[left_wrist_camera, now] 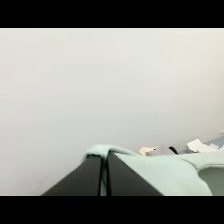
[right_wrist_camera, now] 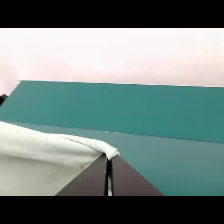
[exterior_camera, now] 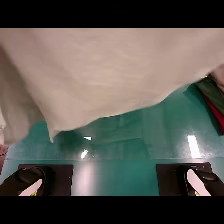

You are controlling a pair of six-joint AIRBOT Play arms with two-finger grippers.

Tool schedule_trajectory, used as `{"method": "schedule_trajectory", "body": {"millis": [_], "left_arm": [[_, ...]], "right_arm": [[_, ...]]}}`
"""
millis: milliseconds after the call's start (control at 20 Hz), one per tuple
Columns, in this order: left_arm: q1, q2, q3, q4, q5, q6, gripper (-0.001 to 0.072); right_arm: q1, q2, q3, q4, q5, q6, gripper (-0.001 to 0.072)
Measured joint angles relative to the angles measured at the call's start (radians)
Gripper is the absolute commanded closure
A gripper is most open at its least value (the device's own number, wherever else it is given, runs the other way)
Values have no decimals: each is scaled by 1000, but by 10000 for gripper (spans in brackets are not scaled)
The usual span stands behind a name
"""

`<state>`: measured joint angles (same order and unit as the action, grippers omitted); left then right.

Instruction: Fold the shirts.

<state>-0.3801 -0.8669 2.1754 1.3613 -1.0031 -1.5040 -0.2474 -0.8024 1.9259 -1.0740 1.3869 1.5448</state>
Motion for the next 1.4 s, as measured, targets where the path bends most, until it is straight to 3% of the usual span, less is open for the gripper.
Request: {"method": "schedule_trajectory", "body": {"millis": [250,600,950,1250,1300,1400], "left_arm": [[0,-4,-27,-43,-64,34,680],[16,-150,-385,179,-153,39,680],[32,-534,-471,148,92,43,679],[34,-722,-480,109,169,45,677],[37,-734,-479,106,179,45,668],[48,-747,-470,106,182,45,196]], "right_arm": [[0,-118,143,-117,190,100,699],[0,-359,15,-172,261,162,698],[35,-578,-122,-196,11,81,698],[103,-664,-274,-221,-252,47,695],[109,-676,-286,-223,-285,45,660],[116,-696,-303,-228,-344,43,211]]}}
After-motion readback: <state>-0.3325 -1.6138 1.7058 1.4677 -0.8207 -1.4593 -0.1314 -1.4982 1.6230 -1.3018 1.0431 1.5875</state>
